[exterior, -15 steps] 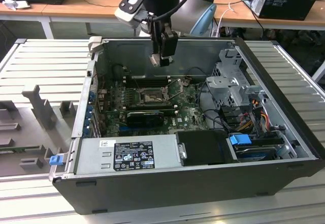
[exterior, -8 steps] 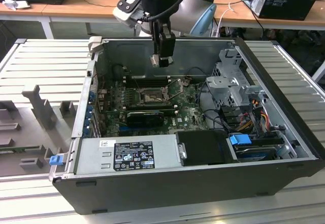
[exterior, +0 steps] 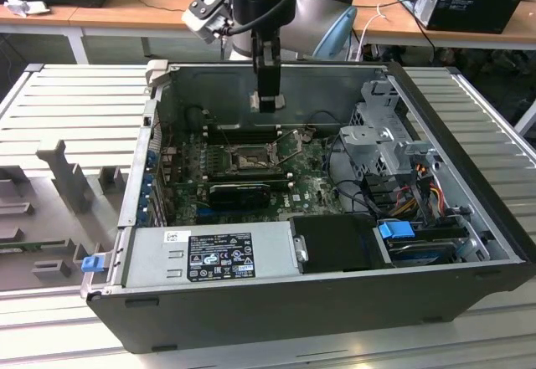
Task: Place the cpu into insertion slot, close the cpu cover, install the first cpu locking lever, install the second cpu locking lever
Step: 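Place the cpu into insertion slot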
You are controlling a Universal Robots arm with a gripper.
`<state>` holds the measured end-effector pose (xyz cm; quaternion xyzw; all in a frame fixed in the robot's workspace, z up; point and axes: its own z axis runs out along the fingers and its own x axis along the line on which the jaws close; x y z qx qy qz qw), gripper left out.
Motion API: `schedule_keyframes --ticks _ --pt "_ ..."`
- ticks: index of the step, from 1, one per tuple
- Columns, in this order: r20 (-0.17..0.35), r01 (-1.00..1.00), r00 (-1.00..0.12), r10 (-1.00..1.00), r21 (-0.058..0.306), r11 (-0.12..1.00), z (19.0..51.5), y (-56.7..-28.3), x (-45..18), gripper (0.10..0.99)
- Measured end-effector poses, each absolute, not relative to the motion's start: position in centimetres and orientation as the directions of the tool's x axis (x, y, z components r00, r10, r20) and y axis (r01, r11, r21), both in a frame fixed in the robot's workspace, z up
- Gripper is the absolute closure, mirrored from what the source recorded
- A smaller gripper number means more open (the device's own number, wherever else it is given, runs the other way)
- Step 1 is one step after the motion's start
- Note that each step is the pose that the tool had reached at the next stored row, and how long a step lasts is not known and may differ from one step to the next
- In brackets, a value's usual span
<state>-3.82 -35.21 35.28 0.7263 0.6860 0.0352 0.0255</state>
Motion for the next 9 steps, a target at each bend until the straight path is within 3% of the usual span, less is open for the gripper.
schedule_keyframes --ticks 9 --pt "0.016 0.995 0.059 0.998 0.085 -0.060 34.40 -35.21 -3.82 0.557"
